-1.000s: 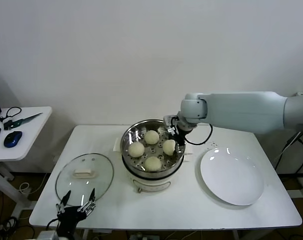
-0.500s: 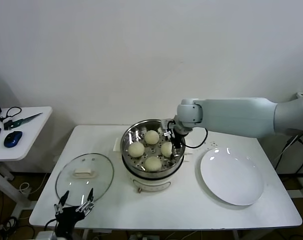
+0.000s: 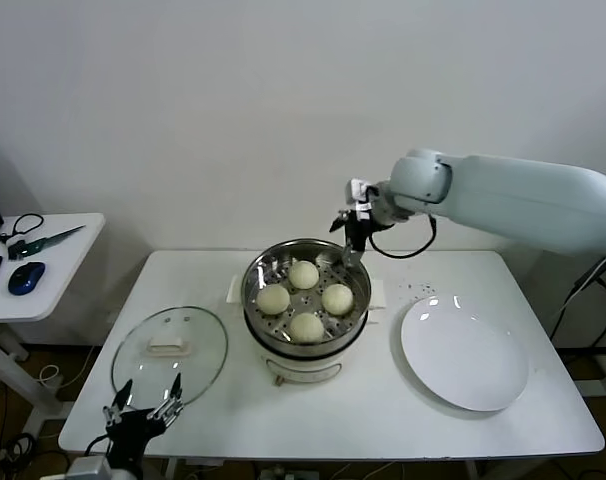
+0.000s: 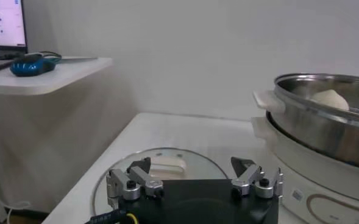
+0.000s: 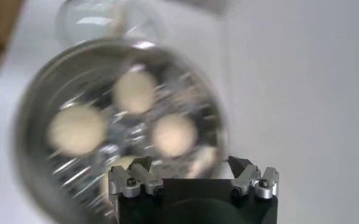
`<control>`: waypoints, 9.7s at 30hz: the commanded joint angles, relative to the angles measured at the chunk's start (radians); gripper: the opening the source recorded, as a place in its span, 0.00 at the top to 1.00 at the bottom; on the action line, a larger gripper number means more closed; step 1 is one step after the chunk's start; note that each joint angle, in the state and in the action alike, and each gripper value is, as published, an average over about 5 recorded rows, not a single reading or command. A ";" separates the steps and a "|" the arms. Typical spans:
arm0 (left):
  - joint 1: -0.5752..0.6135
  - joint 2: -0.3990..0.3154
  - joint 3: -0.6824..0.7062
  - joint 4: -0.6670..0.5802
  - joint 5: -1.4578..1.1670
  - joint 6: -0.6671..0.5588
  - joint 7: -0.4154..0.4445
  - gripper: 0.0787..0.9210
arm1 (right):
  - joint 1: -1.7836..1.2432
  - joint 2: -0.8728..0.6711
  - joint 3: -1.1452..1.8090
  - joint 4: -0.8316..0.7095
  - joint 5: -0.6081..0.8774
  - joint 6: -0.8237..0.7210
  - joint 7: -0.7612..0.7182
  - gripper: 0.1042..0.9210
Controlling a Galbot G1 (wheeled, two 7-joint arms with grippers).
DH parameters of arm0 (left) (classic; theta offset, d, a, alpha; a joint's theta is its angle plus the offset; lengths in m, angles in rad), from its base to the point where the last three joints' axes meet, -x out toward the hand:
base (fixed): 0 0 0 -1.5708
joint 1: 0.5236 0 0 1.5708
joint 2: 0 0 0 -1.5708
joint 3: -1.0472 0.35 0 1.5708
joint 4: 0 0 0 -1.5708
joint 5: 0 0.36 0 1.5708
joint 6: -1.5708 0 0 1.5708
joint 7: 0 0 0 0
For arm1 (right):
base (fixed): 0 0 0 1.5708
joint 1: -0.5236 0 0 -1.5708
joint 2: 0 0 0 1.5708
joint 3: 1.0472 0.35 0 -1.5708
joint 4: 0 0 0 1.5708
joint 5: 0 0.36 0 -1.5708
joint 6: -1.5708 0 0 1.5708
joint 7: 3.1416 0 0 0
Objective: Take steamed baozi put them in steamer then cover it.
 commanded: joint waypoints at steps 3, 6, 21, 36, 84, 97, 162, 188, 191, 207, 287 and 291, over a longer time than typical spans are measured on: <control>-0.013 0.006 0.001 0.000 -0.005 0.009 -0.018 0.12 | -0.408 -0.374 0.660 0.117 0.040 0.035 0.467 0.12; -0.038 0.008 -0.004 0.000 -0.013 -0.002 -0.040 0.12 | -0.628 -0.462 0.898 0.172 0.029 0.061 0.512 0.12; -0.125 0.090 -0.026 -0.001 0.016 -0.023 0.000 0.12 | -2.028 -0.336 2.120 0.343 -0.194 0.329 0.504 0.12; -0.112 0.127 -0.024 0.043 0.177 -0.156 0.013 0.12 | -2.345 0.130 2.173 0.334 -0.306 0.677 0.431 0.12; -0.401 0.310 0.068 0.804 1.433 -0.379 -0.406 0.12 | -2.400 0.357 2.007 0.260 -0.397 0.794 0.479 0.12; -0.488 0.307 0.104 0.867 1.433 -0.357 -0.407 0.12 | -2.402 0.375 2.005 0.276 -0.428 0.797 0.498 0.12; -0.530 0.621 0.200 0.104 1.190 0.112 0.176 0.94 | -2.381 0.393 2.001 0.264 -0.491 0.844 0.530 0.12; -0.767 -0.051 0.783 0.282 1.831 0.286 0.345 0.94 | -2.358 0.347 2.006 0.249 -0.454 0.854 0.534 0.12; -0.773 -0.085 0.787 0.342 1.839 0.287 0.317 0.94 | -2.358 0.349 2.006 0.248 -0.450 0.858 0.535 0.12; -0.758 -0.086 0.761 0.482 1.835 0.265 0.207 0.94 | -2.365 0.358 2.016 0.247 -0.442 0.872 0.539 0.12; -0.328 0.247 0.082 0.109 0.146 -0.227 -0.062 0.12 | -2.352 0.342 1.961 0.293 -0.523 0.857 0.642 0.12; -0.218 0.283 0.047 0.173 -0.022 -0.355 -0.048 0.12 | -2.351 0.341 1.957 0.290 -0.525 0.853 0.643 0.12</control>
